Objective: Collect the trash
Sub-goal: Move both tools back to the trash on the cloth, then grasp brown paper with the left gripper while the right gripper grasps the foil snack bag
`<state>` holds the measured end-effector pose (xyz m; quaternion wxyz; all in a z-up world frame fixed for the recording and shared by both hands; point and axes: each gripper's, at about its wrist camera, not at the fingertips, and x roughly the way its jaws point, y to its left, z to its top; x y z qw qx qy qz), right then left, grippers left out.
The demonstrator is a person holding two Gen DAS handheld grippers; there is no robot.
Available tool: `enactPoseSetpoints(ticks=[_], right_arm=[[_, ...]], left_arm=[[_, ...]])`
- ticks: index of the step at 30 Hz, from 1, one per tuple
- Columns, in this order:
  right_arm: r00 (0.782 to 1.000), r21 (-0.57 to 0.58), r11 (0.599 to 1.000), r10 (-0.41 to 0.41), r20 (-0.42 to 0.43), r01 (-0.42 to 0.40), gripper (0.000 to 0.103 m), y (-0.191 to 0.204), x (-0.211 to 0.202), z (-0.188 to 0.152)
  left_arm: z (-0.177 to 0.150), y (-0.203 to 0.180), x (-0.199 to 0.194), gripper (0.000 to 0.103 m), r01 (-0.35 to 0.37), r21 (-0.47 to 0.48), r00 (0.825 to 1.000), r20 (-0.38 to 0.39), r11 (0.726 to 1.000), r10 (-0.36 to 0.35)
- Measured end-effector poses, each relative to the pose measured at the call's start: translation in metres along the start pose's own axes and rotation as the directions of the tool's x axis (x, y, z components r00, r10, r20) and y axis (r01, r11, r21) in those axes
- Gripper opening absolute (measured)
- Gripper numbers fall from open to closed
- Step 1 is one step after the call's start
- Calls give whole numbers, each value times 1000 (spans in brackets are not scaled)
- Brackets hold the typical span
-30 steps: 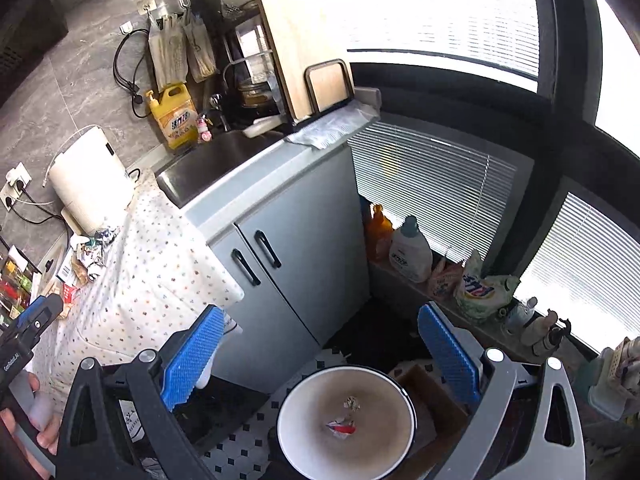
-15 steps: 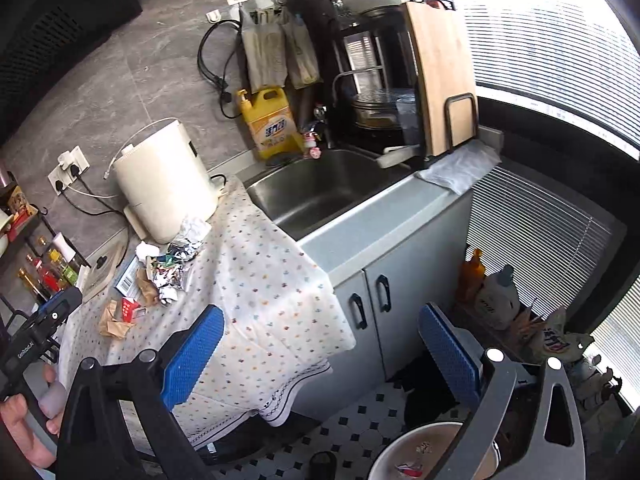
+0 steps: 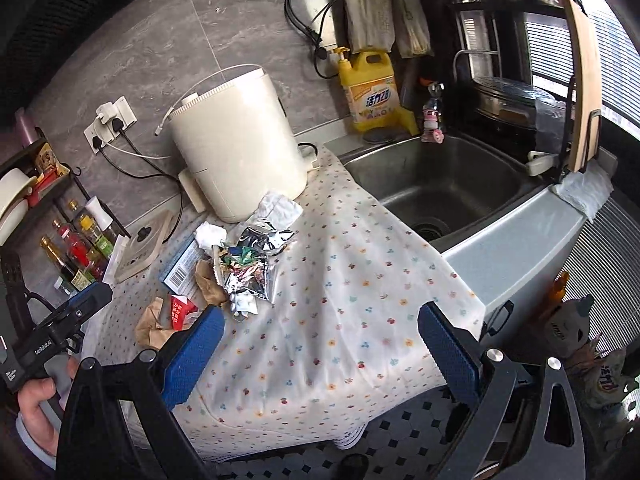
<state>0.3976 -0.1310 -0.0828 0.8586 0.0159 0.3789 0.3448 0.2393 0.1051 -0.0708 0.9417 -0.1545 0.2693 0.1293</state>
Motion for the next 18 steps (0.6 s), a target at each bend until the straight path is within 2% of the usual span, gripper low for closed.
enactPoseSetpoints(ticks=[2,4,8,12,18], right_arm=[[999,-19,999,33,-29,-34,90,16,20,5],[996,-30,998,58,-67,-60,84,29,42,9],[987,-60,992,103,-123,-111,77,54,80,14],[979,-89,987,116,-167,-132,75,76,116,18],[973,-121,988,71,-222,-100,68,94,161,21]], left_arm=[[2,17,3,95,-14,-24,1000,1,1000,14],[1,35,7,89,-29,-50,1000,-11,998,29],[-7,67,18,73,-65,-103,996,-59,993,59],[-22,92,31,55,-90,-149,990,-123,985,72],[-48,116,57,45,-104,-207,972,-228,973,55]])
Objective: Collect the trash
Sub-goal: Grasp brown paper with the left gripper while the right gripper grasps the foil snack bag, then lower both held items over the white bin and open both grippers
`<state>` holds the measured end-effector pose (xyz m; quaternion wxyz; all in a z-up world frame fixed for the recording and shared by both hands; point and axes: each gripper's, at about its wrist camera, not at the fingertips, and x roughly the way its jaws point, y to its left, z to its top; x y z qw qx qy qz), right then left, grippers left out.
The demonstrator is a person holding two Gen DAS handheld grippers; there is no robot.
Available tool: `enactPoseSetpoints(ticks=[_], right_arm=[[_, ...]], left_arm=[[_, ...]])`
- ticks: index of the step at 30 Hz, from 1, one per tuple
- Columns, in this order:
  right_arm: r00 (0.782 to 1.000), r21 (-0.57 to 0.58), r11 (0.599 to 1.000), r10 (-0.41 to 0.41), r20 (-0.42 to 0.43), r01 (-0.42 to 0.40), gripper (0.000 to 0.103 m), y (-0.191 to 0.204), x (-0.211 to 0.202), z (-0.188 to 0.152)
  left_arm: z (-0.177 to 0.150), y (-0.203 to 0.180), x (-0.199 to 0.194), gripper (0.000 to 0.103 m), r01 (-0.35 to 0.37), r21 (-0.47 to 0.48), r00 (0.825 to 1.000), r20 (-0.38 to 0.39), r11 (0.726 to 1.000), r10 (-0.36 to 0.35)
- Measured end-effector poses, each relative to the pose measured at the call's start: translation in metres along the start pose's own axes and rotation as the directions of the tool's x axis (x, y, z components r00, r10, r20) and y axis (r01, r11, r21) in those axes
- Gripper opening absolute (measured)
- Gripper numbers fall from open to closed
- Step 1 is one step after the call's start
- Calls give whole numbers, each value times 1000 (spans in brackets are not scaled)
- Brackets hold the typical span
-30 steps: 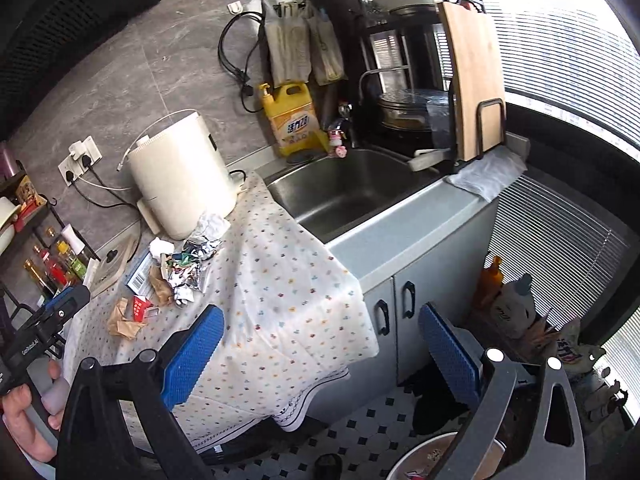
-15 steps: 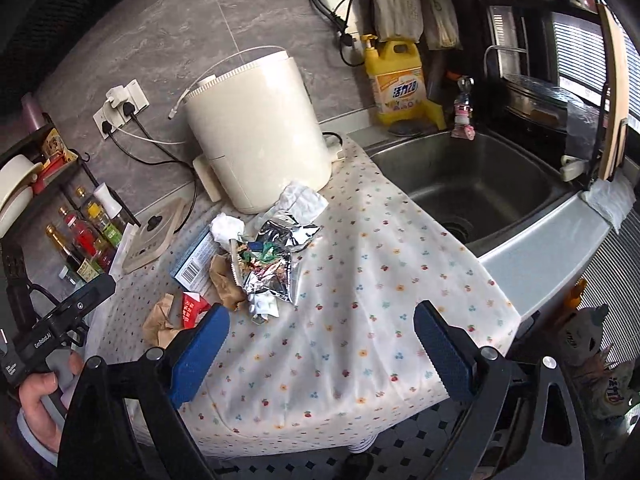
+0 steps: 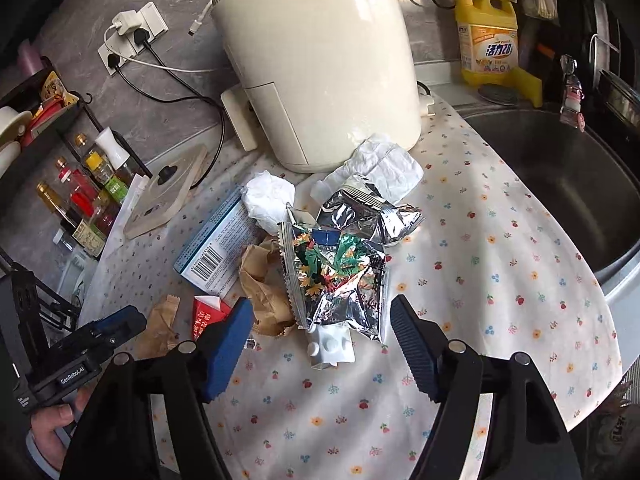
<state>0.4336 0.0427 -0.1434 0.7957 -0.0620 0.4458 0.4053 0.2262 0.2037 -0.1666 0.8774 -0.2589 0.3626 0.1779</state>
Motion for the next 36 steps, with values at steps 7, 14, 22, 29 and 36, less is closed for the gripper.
enactPoseSetpoints(ticks=[7,14,22,29,36], right_arm=[[1000,-24,1000,6,-29,-7,7,4,13,8],[999,-35,999,23,24,-22,6,4,-17,9],[996,8,999,42,77,-43,6,-23,-78,-19],[993,48,998,41,107,-46,6,-52,-132,-63],[993,122,992,-3,122,-12,6,-95,-183,-116]], left_arm=[[-6,-4,2,6,5,18,1000,-21,1000,-4],[-4,-8,-28,6,-30,12,997,66,999,30],[-7,-38,-60,6,-56,43,989,137,998,49],[-28,-87,-78,6,-11,116,991,136,993,-5],[-64,-152,-71,6,68,195,994,72,978,-83]])
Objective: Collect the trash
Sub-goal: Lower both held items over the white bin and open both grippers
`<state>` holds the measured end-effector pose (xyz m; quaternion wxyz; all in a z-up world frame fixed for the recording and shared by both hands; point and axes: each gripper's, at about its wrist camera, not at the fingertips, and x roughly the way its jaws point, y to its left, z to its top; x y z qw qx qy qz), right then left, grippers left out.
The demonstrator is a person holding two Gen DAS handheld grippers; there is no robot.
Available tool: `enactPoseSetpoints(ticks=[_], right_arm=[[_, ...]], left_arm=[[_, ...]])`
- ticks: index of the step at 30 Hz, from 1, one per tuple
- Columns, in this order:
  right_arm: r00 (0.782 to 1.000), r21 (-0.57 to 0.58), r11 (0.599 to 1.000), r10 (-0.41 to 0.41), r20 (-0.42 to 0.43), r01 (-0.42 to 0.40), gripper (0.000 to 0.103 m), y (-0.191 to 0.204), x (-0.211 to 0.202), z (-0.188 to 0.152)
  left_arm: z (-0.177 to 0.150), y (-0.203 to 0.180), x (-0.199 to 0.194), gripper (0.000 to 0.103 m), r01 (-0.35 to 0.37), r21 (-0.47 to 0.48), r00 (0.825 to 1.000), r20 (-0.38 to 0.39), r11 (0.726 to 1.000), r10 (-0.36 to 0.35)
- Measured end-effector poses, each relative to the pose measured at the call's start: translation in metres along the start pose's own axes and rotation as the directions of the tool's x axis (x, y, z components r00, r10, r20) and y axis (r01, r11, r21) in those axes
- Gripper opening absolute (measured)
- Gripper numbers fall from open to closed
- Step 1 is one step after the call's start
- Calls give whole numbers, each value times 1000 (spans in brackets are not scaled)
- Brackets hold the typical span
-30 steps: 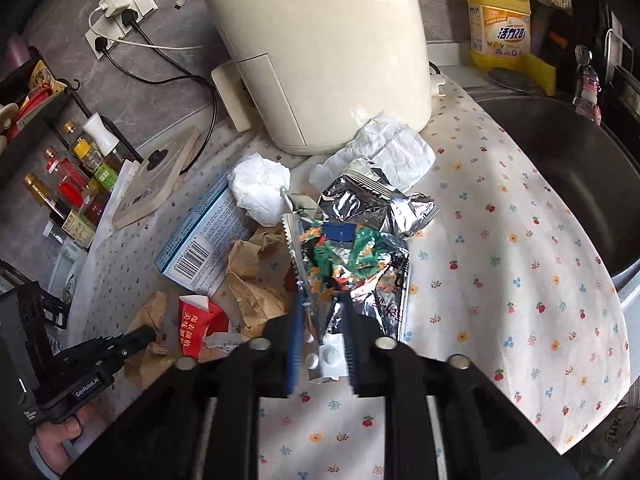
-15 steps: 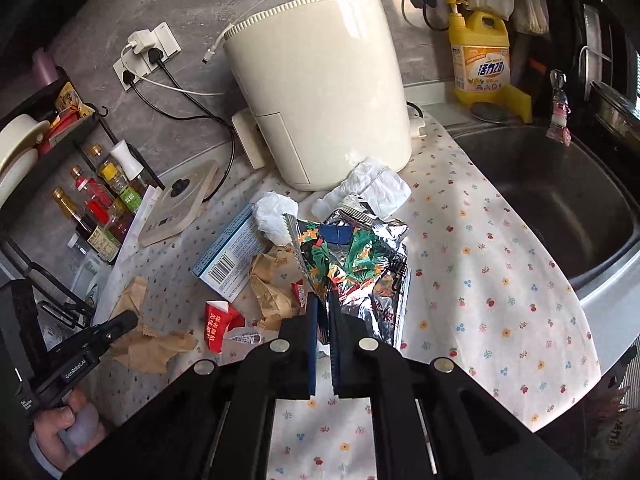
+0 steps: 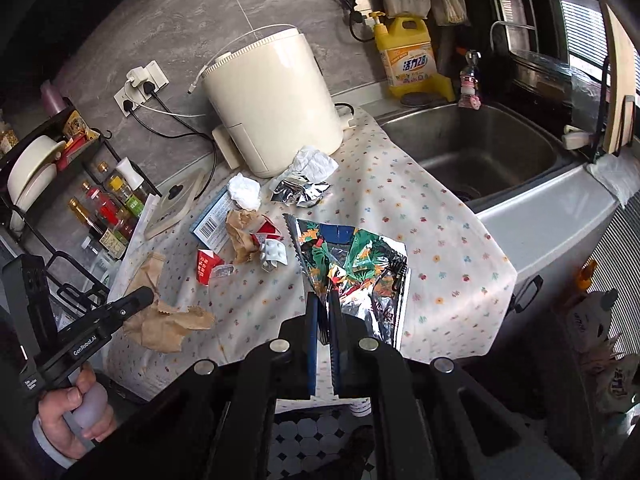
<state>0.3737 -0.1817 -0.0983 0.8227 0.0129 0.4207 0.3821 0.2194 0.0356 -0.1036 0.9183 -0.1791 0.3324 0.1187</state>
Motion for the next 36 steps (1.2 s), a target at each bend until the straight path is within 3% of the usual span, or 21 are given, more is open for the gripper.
enactPoseSetpoints(ticks=[10,19,26,28,30,31,32,36], right_arm=[[991,168,977,-125,-38,130,6,-96,-68,-86],[971,289,928,-209,-115,234,6,-168,-110,-174],[960,330,908,-201,-194,257,6,-200,-113,-235],[963,343,911,-161,-218,230,12,-207,-108,-250],[960,371,898,-153,-235,235,28,-216,-107,-264],[957,375,892,-170,-236,251,41,-220,-110,-270],[954,378,887,-185,-237,266,46,-224,-112,-275],[950,420,862,-195,-243,284,46,-243,-125,-289]], left_arm=[[-49,-109,28,6,151,123,984,-117,981,-136],[-115,-189,52,6,256,183,946,-250,949,-207],[-166,-228,73,6,296,187,918,-329,937,-224],[-176,-236,78,6,305,193,912,-342,933,-227],[-184,-244,83,6,311,193,906,-355,931,-229],[-187,-247,86,6,314,195,904,-361,929,-230],[-191,-251,87,6,318,199,902,-365,927,-231],[-203,-264,97,6,338,206,888,-393,918,-239]])
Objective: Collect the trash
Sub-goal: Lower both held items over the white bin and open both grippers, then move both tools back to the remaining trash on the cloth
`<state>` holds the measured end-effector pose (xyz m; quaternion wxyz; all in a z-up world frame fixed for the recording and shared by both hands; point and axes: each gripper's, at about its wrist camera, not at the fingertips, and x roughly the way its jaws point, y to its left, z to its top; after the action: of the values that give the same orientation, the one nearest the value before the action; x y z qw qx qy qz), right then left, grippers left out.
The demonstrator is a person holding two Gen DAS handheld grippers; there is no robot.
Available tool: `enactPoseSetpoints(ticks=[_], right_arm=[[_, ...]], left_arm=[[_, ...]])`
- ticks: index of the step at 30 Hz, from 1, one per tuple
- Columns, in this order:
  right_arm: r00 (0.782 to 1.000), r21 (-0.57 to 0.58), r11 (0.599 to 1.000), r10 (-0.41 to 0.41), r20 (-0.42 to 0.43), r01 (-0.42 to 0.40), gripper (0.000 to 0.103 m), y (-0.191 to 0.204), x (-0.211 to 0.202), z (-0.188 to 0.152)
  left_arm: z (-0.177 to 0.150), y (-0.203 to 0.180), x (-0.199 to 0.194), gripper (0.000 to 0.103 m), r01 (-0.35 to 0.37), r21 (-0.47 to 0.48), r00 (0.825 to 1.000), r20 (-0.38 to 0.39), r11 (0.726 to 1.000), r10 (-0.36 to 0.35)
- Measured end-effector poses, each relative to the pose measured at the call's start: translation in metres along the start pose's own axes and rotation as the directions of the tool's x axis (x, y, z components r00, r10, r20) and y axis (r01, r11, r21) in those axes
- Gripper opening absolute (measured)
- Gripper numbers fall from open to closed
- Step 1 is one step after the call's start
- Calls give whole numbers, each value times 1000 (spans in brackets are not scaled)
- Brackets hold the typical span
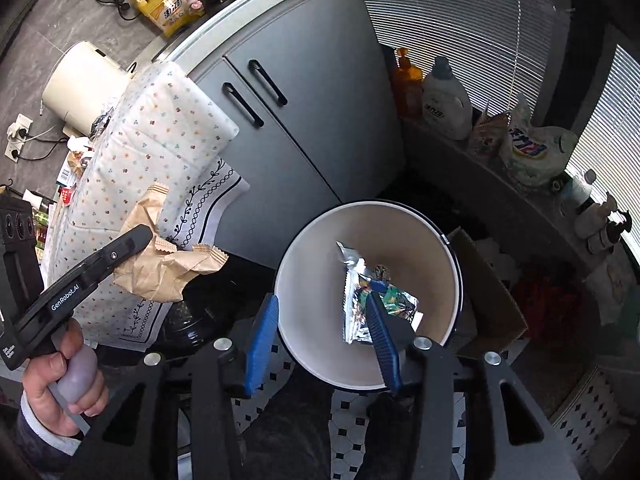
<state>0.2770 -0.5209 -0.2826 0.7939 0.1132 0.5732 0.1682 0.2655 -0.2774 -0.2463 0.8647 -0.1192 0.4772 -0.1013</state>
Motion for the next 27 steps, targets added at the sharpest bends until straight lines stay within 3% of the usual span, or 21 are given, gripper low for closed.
enactPoseSetpoints(ticks=[10,11,14,15,19,23,27], right_arm=[[995,60,996,-74,74,70,50,-42,-42,5],[994,67,995,-78,79,73,50,-44,-46,4],[993,85,994,-82,88,74,52,-49,-53,5],[993,87,994,-81,88,74,52,-50,-55,5],[993,73,995,-70,96,63,52,-43,-58,9],[990,33,996,-82,113,79,59,-23,-57,16],[992,-12,999,-44,120,46,68,7,-56,28]], left_arm=[[-4,-43,33,9,113,47,992,-63,992,-110],[-4,-47,34,16,131,51,989,-70,990,-127],[-2,-54,30,56,179,53,983,-53,982,-177],[-1,-54,27,60,187,52,982,-43,981,-185],[3,-45,14,65,162,32,987,-18,986,-161],[8,-29,-5,72,116,20,993,6,993,-116],[19,-7,-34,76,65,-2,997,49,998,-65]])
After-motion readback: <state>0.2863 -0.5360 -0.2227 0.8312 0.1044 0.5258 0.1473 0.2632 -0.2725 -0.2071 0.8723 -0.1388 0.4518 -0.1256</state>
